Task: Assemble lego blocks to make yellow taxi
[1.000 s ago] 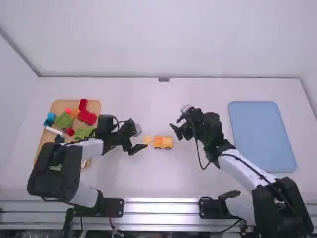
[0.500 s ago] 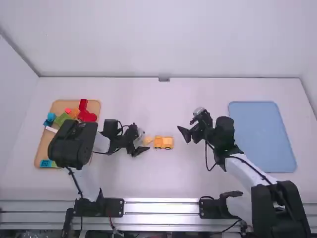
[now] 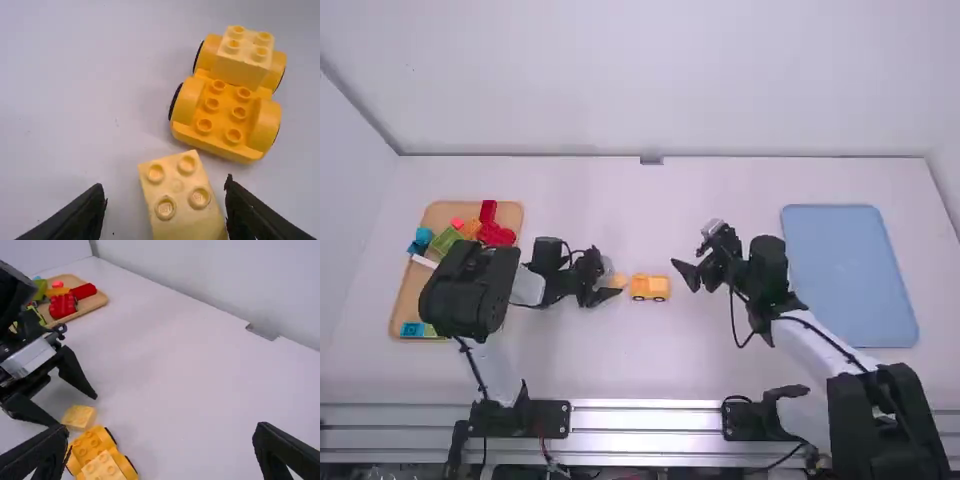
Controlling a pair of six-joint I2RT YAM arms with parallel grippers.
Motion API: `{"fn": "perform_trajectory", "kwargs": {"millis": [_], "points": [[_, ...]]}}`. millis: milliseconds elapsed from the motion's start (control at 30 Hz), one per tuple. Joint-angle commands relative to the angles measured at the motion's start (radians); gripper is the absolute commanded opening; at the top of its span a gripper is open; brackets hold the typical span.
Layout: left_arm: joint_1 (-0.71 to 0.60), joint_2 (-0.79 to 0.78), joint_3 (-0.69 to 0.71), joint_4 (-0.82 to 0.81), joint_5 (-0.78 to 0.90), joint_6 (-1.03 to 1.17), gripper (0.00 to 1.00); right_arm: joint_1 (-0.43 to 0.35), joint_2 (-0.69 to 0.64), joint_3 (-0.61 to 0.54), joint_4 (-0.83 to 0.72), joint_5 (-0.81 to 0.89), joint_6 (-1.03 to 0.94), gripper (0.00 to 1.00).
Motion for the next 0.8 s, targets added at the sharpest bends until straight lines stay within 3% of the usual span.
{"fn": "perform_trajectory", "kwargs": {"millis": [0,333,633,733,767], "points": [[-0.003,0.011,0.003,-0.008,0.008,0.008,0.63,-0.003,-0.012,-0.004,0.004,-0.011,-0.002,0.98],[-0.036,0.011,0.003,-0.016,-0.027,0.042,0.58,0.013,-0.012,-0.004,0.004,-0.007,-0.002,0.98],[-0.036,0.011,0.003,-0.033,-0.071,0.035,0.36,0.005,-0.012,-0.004,0.003,-0.006,-0.002,0.98],[-0.031,0.011,0.005,-0.086,-0.104,0.167,0.37,0.004,-0.012,-0.004,0.003,-0.006,-0.003,0.98],[-0.021,0.011,0.008,-0.112,-0.129,0.246,0.33,0.004,-0.012,-0.004,-0.003,-0.006,-0.006,0.98]]}}
